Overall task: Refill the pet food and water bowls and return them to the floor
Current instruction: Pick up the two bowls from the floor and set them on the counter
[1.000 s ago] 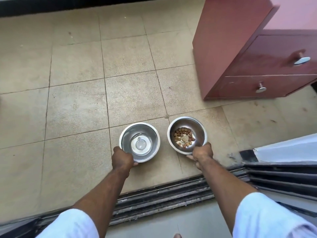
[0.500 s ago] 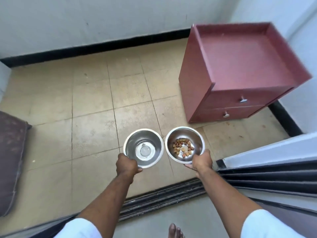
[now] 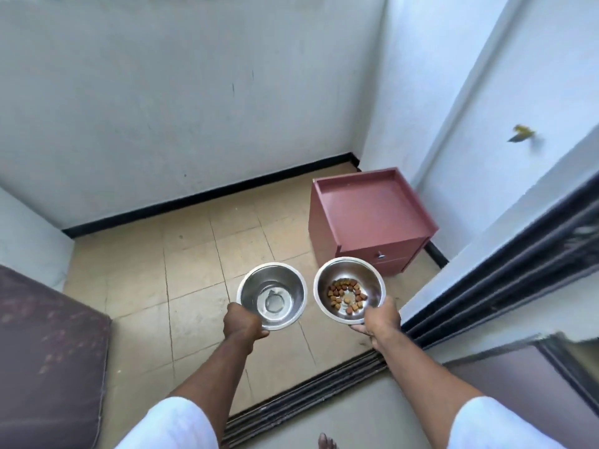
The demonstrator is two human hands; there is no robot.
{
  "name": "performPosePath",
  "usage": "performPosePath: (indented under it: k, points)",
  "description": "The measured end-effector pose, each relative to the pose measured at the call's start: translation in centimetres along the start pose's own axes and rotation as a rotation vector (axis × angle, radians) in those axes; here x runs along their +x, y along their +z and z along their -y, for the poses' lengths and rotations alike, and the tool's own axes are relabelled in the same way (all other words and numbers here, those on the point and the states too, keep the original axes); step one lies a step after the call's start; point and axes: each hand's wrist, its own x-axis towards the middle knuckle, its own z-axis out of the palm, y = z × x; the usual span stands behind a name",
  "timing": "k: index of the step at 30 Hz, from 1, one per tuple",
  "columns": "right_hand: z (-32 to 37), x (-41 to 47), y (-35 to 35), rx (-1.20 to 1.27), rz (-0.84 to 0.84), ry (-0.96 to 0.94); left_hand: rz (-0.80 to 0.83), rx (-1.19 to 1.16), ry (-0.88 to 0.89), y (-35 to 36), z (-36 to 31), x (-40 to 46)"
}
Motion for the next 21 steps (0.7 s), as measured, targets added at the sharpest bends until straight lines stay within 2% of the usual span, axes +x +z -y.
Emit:
performPosePath:
  k: [2, 9, 21]
  points:
    - [1.8, -3.5, -2.6, 0.026, -0.024, -0.032, 0.013, 0.040, 0.067, -1.5, -1.5, -4.0]
    - [4.1, -12.6, -10.6, 0.144, -0.083, -0.062, 0.072, 0.135, 0.139, -3.4, -3.9, -13.4]
    - [-3.5, -19.7, -27.9, 0.331, -0.228, -0.004, 0.317, 0.210, 0.300, 1.2, -4.7, -27.7]
